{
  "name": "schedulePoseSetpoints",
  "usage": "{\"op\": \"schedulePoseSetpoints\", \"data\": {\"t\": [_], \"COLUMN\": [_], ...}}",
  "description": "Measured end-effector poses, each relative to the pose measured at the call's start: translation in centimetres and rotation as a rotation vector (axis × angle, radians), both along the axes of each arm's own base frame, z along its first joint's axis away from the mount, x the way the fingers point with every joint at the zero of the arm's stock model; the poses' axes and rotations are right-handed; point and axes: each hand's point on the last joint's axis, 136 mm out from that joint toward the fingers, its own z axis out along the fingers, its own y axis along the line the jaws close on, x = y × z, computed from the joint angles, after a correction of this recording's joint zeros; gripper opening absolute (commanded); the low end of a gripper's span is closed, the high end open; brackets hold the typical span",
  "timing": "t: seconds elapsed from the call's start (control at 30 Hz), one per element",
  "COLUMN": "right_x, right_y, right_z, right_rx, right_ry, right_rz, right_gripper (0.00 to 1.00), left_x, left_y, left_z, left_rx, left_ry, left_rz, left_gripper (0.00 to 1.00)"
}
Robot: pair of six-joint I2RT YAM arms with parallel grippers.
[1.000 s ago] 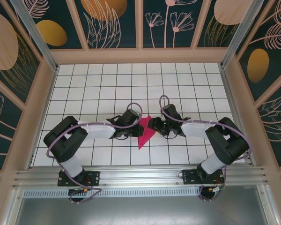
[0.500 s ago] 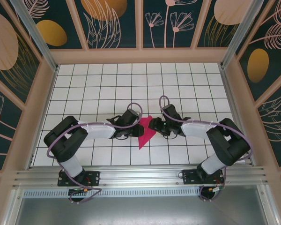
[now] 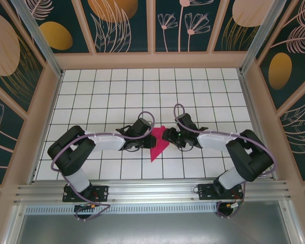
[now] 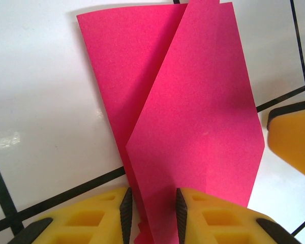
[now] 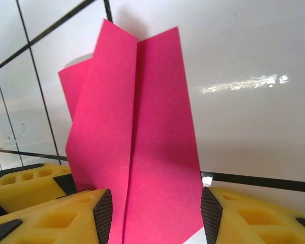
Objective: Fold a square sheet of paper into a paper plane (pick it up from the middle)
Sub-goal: Fourth fold the wing at the center of the table.
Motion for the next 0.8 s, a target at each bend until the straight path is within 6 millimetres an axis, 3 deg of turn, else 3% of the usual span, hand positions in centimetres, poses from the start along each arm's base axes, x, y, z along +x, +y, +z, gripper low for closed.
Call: {"op": "schedulePoseSetpoints", "data": {"t": [0.3, 0.53, 0.8], "right_x": [-0.1, -0.6, -0.6], "right_y": [0.2, 2.1, 2.8], "right_z": [-0.2, 0.3, 0.8], "right_rx": [0.005, 0.078, 0.126], "right_ry": [0.005, 0.007, 0.003], "right_rz": [0.007, 0.066, 0.071], "right_gripper": [0.51, 0.5, 0.55], "left_x": [0.0, 0.0, 0.0], "left_y": [0.0, -0.1, -0.1], "left_z": [0.0, 0.0, 0.0], "left_rx": [-0.002, -0.004, -0.01], "left_ry": [0.0, 0.001, 0.003], "left_rz": [0.0, -0.002, 0.001], "left_gripper": [0.32, 0.32, 0.32]}}
